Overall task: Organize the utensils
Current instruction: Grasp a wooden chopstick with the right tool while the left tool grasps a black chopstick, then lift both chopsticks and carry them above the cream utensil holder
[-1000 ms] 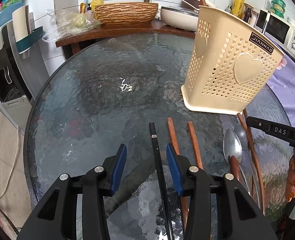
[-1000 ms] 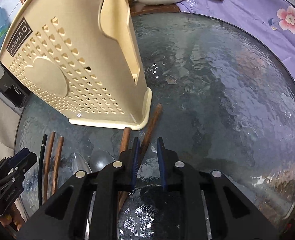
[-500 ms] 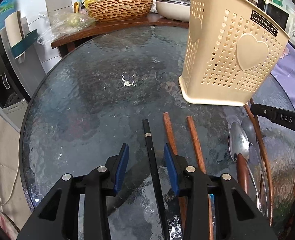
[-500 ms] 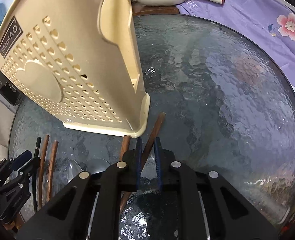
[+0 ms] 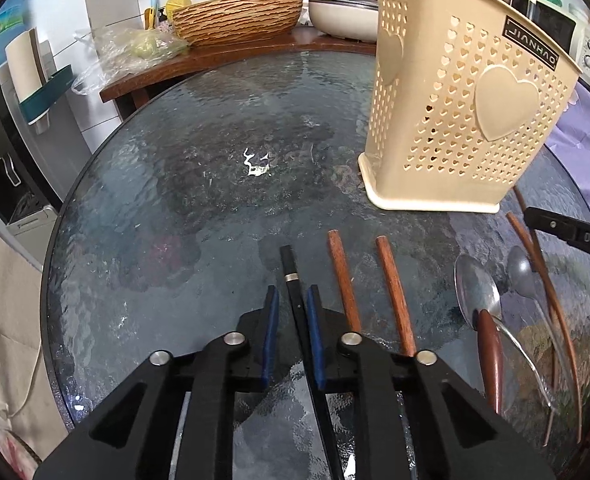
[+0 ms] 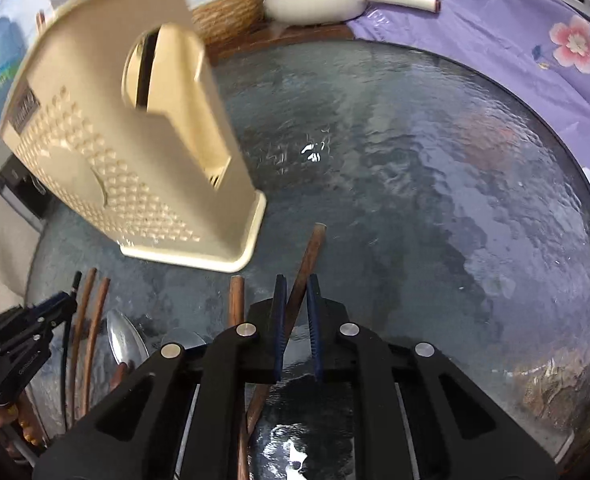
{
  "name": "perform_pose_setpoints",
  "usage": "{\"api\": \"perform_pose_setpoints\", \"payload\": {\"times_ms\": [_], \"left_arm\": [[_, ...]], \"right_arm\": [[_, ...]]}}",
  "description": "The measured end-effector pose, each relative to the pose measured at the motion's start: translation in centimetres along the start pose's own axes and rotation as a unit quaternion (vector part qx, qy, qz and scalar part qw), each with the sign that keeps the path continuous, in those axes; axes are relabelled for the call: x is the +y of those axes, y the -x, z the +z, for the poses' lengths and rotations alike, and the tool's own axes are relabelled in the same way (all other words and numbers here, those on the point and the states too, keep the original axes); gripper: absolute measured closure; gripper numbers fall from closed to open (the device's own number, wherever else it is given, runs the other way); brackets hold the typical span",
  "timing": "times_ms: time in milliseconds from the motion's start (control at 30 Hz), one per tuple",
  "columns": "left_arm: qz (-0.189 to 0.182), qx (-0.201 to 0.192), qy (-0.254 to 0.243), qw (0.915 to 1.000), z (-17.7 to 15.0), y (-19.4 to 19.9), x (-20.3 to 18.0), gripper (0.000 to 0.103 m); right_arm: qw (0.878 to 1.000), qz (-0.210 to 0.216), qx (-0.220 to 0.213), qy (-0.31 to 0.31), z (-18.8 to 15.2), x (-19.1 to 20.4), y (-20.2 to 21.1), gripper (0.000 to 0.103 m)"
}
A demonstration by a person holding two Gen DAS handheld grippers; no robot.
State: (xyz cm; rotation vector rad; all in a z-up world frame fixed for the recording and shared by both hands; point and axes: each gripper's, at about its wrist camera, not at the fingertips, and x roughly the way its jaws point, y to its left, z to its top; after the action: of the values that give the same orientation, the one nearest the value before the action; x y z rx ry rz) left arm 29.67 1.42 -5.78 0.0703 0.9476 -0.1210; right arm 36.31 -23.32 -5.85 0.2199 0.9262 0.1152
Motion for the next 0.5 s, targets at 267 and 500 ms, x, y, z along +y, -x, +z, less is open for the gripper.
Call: {"api": "perform_pose_setpoints", "payload": {"times_ms": [267,500], "left_arm": [[-0.015,0.0,0.022,0.9996,0.5,-0.4,0.3,0.096],[-0.032,0.002,0.042,0.9986,0.9,-0.6,0.8,0.096]], "right_arm": [[0.998,0.037,-0.051,-0.021,-0.2,-0.8,2.7,0.093],[0.995,0.061,-0.064,-0.039,0.1,-0.9,3.7,0.094]]}}
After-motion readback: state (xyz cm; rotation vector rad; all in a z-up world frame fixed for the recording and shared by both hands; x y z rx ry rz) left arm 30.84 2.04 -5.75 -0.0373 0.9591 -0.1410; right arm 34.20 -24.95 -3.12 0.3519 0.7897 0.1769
